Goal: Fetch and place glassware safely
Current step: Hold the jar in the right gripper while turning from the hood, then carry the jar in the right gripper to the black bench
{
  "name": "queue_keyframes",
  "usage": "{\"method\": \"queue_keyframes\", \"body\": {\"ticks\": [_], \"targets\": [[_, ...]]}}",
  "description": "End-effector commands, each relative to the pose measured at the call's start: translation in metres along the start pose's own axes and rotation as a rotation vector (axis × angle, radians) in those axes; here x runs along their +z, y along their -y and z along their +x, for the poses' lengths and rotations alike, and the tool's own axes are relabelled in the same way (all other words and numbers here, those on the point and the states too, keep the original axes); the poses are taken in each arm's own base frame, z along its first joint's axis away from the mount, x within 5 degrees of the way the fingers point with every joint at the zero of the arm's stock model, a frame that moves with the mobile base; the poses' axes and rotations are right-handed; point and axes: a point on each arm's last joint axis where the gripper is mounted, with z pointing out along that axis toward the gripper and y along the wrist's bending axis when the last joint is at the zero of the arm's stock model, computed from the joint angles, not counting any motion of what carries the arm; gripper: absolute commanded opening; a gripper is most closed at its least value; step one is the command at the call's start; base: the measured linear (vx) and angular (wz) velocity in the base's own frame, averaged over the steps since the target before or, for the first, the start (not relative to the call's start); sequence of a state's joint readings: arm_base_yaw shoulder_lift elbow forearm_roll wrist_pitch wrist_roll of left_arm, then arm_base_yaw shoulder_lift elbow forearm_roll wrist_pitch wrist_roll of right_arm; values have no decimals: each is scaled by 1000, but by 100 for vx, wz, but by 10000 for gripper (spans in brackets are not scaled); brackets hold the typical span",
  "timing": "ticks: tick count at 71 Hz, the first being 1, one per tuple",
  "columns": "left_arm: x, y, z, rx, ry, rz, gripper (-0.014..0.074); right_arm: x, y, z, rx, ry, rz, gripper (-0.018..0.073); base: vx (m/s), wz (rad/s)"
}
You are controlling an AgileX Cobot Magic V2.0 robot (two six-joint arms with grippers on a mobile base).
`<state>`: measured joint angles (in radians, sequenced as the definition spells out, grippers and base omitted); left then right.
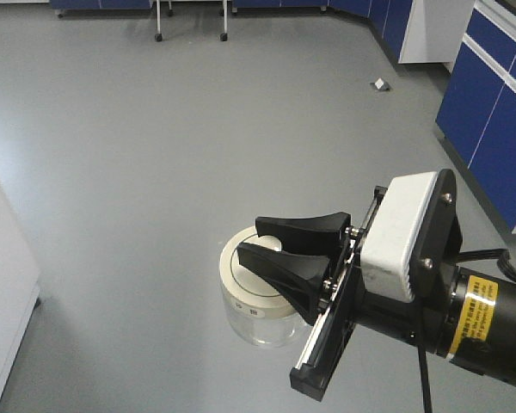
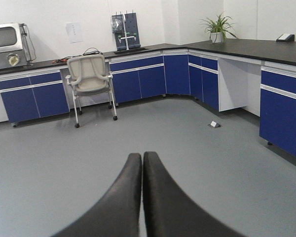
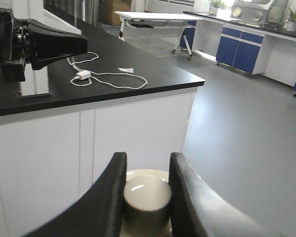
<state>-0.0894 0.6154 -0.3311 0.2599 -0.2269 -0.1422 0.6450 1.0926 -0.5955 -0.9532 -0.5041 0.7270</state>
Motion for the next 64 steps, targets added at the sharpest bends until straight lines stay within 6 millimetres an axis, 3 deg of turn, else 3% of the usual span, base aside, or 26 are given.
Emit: {"method": "queue_keyframes", "body": {"ticks": [1,64], "targets": [[1,1,-15,-16,94,12,-7,-4,-2,-21,1,110,-24,0,59,-10],[1,1,-15,-16,94,12,-7,-3,-2,-20,2,107,-24,0,63,-1]]}}
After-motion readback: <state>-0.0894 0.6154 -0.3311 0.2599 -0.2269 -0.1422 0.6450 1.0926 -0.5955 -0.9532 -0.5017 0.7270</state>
